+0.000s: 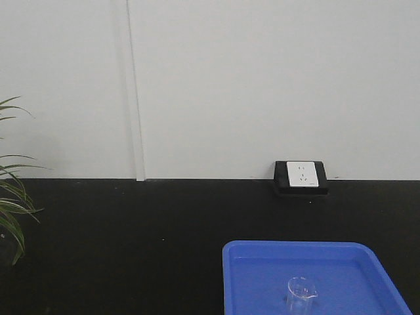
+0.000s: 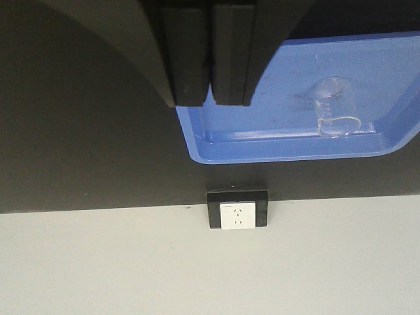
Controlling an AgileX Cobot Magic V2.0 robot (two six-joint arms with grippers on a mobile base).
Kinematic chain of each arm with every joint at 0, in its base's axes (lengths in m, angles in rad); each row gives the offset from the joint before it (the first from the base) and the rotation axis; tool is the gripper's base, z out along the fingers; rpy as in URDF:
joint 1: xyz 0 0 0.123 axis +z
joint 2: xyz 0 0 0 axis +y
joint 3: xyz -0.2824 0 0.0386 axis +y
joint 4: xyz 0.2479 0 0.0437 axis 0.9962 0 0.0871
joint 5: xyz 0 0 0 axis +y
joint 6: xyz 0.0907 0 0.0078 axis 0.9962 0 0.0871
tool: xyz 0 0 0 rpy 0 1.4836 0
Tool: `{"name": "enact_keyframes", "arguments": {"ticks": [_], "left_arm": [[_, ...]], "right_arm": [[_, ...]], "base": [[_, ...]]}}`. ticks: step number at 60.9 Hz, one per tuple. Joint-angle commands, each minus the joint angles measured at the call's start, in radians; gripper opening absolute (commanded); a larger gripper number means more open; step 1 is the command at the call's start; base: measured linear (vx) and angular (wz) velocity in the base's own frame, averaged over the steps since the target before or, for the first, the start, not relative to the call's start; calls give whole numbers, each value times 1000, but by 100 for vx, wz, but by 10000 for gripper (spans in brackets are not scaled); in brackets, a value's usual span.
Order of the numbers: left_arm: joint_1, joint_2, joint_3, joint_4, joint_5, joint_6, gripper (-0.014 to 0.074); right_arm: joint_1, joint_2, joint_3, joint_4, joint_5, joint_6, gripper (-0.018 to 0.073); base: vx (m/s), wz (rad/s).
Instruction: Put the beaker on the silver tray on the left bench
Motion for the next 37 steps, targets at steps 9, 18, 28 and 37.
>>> {"name": "enact_keyframes", "arguments": {"ticks": [9, 18, 28, 37], "left_arm": [[-3, -6, 20, -2, -78, 0, 1], [-3, -6, 20, -2, -78, 0, 1], [-3, -6, 20, -2, -78, 0, 1], [-3, -6, 20, -2, -78, 0, 1]], "right_arm": [[-5, -13, 5, -3, -84, -8, -11], [-5, -13, 5, -4, -94, -8, -11], [-5, -13, 5, -3, -142, -8, -11], [-5, -13, 5, -3, -254, 0, -11]], "base": [[0, 0], [0, 0], [0, 0], [0, 0]]}}
